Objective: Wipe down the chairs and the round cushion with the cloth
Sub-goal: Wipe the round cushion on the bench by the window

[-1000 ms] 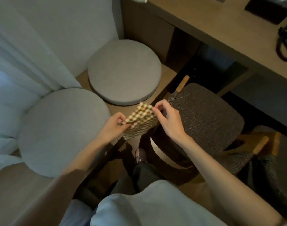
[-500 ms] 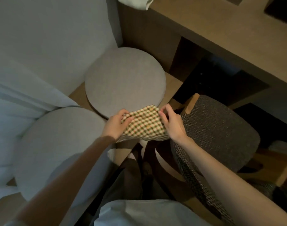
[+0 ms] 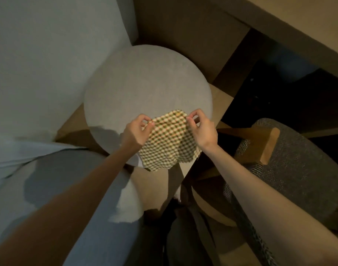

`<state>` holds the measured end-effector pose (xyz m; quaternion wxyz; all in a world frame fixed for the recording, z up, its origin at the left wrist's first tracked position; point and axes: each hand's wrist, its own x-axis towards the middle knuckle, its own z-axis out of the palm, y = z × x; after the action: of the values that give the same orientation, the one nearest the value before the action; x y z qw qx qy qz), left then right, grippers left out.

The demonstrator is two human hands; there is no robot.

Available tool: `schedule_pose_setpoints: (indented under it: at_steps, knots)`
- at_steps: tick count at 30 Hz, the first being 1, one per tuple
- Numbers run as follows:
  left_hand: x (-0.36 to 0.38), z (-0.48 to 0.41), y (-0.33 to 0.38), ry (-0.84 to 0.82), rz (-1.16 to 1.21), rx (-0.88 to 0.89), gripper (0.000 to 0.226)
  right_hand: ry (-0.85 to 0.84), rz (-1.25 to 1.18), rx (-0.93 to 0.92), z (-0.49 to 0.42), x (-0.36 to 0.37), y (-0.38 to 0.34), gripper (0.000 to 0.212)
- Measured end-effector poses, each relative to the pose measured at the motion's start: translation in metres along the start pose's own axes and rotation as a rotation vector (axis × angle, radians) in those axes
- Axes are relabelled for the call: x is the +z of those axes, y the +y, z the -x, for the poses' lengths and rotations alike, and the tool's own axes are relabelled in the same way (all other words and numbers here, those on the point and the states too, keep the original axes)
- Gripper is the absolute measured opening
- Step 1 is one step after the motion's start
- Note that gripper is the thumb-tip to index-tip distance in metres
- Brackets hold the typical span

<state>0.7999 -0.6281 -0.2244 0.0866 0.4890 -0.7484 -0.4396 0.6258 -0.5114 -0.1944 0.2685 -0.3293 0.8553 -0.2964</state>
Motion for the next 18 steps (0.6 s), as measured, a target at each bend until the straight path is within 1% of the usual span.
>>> schedule_pose_setpoints:
  at_steps: [3, 4, 6, 8, 10, 12, 13, 15, 16, 18]
  knots:
    - [0.005, -0.043, -0.011, 0.032, 0.047, 0.03, 0.006, 0.136, -0.043, 0.022, -0.042, 0.02, 0.0, 0.007]
    - [0.005, -0.054, -0.014, 0.037, 0.065, 0.041, 0.01, 0.178, -0.08, 0.022, -0.052, 0.028, 0.001, 0.009]
    - [0.005, -0.064, -0.026, 0.055, 0.073, 0.051, 0.029, 0.217, -0.084, 0.019, -0.058, 0.047, 0.005, 0.027]
    - [0.007, -0.06, -0.042, 0.05, 0.065, 0.053, 0.042, 0.175, 0.022, -0.03, -0.048, 0.072, 0.013, 0.044]
    - [0.01, -0.051, -0.063, -0.001, -0.028, 0.012, 0.051, 0.033, 0.193, -0.108, -0.035, 0.098, 0.026, 0.055]
    - [0.012, -0.044, -0.085, -0.032, -0.201, -0.035, 0.047, -0.101, 0.342, -0.14, -0.032, 0.122, 0.038, 0.067]
    - [0.014, -0.043, -0.094, -0.037, -0.272, -0.05, 0.047, -0.131, 0.388, -0.134, -0.035, 0.132, 0.043, 0.074]
    - [0.014, -0.046, -0.104, -0.044, -0.355, -0.061, 0.052, -0.117, 0.479, -0.123, -0.047, 0.146, 0.051, 0.084]
    - [0.015, -0.049, -0.107, -0.044, -0.376, -0.068, 0.054, -0.087, 0.538, -0.142, -0.053, 0.15, 0.056, 0.086]
    - [0.017, -0.06, -0.113, -0.041, -0.42, -0.081, 0.057, -0.023, 0.611, -0.235, -0.064, 0.159, 0.065, 0.077]
